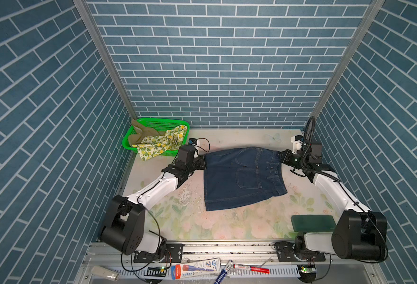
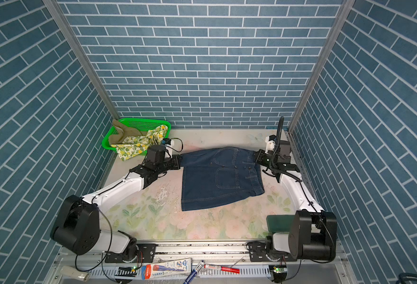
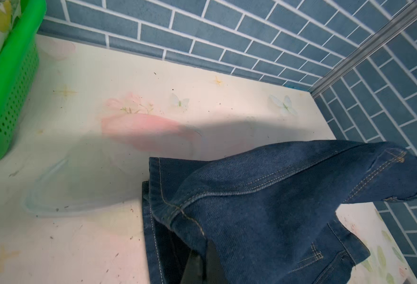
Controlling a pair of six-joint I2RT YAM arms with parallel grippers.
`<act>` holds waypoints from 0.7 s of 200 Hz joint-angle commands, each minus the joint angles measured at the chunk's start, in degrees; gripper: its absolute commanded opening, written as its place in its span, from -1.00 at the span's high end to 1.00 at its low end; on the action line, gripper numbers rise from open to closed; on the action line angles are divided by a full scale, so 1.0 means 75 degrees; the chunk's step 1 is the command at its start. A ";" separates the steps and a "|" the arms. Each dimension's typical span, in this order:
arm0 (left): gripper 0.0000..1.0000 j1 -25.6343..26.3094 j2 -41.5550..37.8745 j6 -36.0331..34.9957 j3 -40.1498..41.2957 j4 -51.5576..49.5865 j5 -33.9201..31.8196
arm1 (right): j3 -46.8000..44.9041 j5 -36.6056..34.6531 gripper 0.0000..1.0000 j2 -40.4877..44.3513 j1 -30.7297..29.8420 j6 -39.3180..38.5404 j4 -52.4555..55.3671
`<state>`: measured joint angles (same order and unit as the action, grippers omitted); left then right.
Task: Fold and stack skirts
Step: Fold the skirt at the center of the table.
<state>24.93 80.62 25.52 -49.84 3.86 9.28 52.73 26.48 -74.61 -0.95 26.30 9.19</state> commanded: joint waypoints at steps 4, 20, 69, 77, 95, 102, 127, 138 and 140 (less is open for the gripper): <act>1.00 0.0386 -0.0664 0.0364 0.0844 0.0240 -0.0583 | -0.0585 -0.0231 1.00 0.0508 0.0024 -0.0308 0.0391; 1.00 0.0534 -0.1074 0.0492 0.1281 0.0177 -0.0735 | -0.0817 -0.0311 1.00 0.0744 0.0032 -0.0291 0.0432; 1.00 0.0929 -0.1809 0.0928 0.2589 0.0230 -0.1049 | -0.1633 -0.0810 1.00 0.1287 0.0033 -0.0128 0.0509; 1.00 0.1009 -0.1791 0.1000 0.2721 0.0318 -0.1062 | -0.1776 -0.0973 1.00 0.1353 0.0027 -0.0059 0.0538; 1.00 0.1187 -0.1739 0.1181 0.2970 0.0536 -0.1143 | -0.2126 -0.1268 1.00 0.1474 0.0028 0.0172 0.0503; 1.00 0.1280 -0.1706 0.1241 0.3031 0.0631 -0.1175 | -0.2226 -0.1391 1.00 0.1487 0.0026 0.0287 0.0513; 1.00 0.1611 -0.1592 0.1273 0.3061 0.0693 -0.1359 | -0.2517 -0.1791 1.00 0.1406 0.0032 0.0589 0.0503; 1.00 0.1682 -0.1530 0.1311 0.3064 0.0678 -0.1409 | -0.2557 -0.1879 1.00 0.1300 0.0033 0.0657 0.0530; 1.00 0.1690 -0.1519 0.1327 0.3070 0.0683 -0.1412 | -0.2561 -0.1902 1.00 0.1282 0.0033 0.0677 0.0538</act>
<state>36.27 68.45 34.33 -27.27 7.49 1.17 34.85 17.28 -64.64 -0.95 28.29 12.88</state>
